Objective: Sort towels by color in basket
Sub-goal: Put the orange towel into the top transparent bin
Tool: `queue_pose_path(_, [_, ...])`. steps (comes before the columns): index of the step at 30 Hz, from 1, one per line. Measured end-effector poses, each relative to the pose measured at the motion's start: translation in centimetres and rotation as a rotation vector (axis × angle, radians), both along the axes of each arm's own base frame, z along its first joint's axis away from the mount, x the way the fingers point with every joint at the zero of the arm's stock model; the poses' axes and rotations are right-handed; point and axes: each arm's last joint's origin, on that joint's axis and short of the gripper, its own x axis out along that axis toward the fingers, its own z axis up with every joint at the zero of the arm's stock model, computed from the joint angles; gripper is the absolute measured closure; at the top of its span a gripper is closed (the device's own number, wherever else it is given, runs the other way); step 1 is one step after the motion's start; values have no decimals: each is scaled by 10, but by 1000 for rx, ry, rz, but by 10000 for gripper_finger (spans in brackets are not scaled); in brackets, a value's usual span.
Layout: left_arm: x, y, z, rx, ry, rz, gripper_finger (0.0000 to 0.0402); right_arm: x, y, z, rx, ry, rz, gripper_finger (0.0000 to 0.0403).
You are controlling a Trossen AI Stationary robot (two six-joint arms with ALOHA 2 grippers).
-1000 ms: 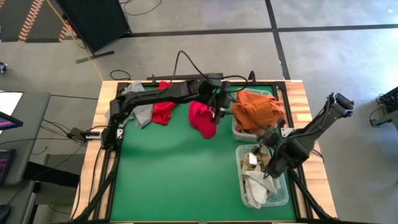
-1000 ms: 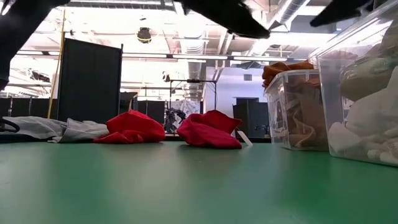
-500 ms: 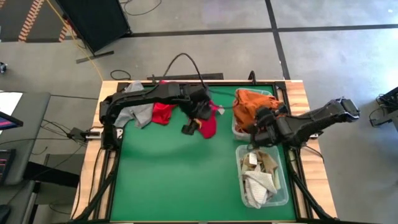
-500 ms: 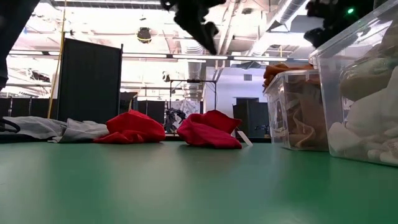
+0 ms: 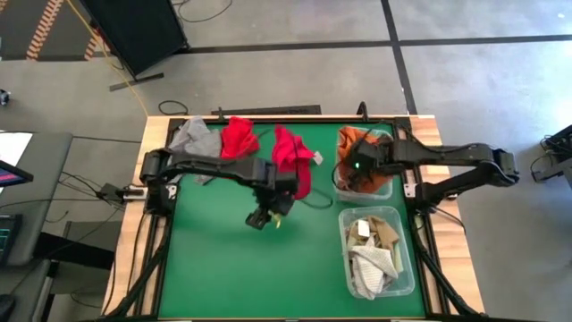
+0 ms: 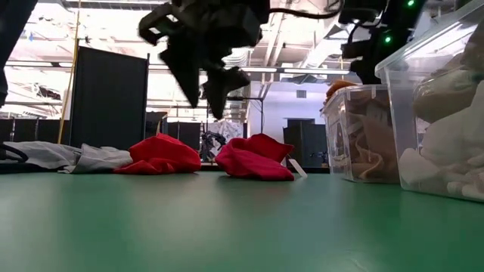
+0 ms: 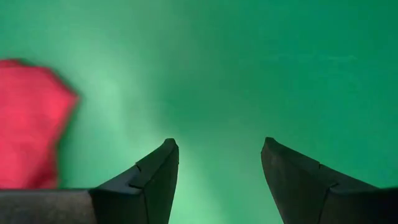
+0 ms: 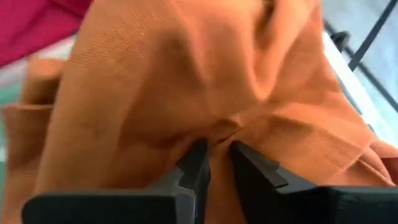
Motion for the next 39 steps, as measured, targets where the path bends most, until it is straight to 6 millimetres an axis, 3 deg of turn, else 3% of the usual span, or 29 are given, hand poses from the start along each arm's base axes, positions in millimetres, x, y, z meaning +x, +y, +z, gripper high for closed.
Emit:
queue_pose_path(12, [-15, -52, -55, -19, 40, -16, 185, 16, -34, -26, 212, 81, 105, 302])
queue_pose_path(19, [-25, -71, -71, -19, 61, -14, 185, 35, -45, -59, 347, 166, 166, 302])
queue_pose_path(25, [-28, -85, -72, 23, 54, -23, 185, 43, -54, -78, 409, 202, 160, 302])
queue_pose_path(31, [-30, -95, -71, 31, 44, -42, 185, 42, -54, -77, 433, 183, 178, 302])
queue_pose_path(39, [-30, -98, -71, 57, 33, -32, 185, 17, -43, -45, 428, 131, 137, 302])
